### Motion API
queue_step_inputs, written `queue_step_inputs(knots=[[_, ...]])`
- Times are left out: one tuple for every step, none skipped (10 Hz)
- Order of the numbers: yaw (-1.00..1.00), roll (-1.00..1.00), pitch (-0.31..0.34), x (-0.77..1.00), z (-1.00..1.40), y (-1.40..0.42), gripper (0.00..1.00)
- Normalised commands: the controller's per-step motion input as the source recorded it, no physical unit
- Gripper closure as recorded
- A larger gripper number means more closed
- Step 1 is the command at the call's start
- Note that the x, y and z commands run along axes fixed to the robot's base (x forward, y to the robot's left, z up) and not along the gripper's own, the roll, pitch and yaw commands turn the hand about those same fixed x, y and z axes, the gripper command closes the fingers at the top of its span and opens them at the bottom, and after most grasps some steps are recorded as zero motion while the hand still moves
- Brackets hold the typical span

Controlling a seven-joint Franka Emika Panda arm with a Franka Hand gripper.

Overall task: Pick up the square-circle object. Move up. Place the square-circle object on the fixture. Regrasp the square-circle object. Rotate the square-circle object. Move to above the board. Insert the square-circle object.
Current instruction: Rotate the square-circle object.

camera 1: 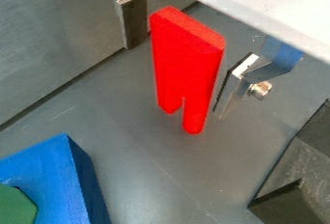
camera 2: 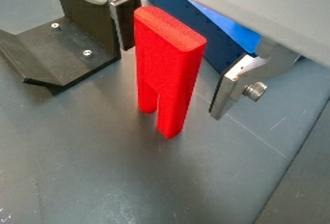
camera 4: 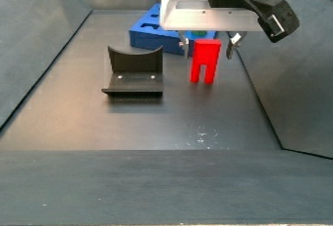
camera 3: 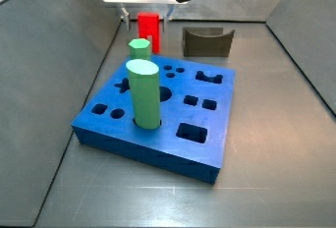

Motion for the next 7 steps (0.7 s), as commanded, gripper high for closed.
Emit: queue_step_inputs(knots=[[0.03,0.21,-0.026,0.07,-0.17,-0.01,0.00],[0.03,0.21,-0.026,0.07,-0.17,-0.01,0.00],[0.03,0.21,-0.026,0.07,-0.17,-0.01,0.00],[0.03,0.21,-0.026,0.07,-0.17,-0.01,0.00],[0.03,0.21,-0.026,0.07,-0.17,-0.01,0.00],[0.03,0.21,-0.026,0.07,-0.17,-0.01,0.00],[0.03,0.21,-0.026,0.00,0.00,0.00,1.00]])
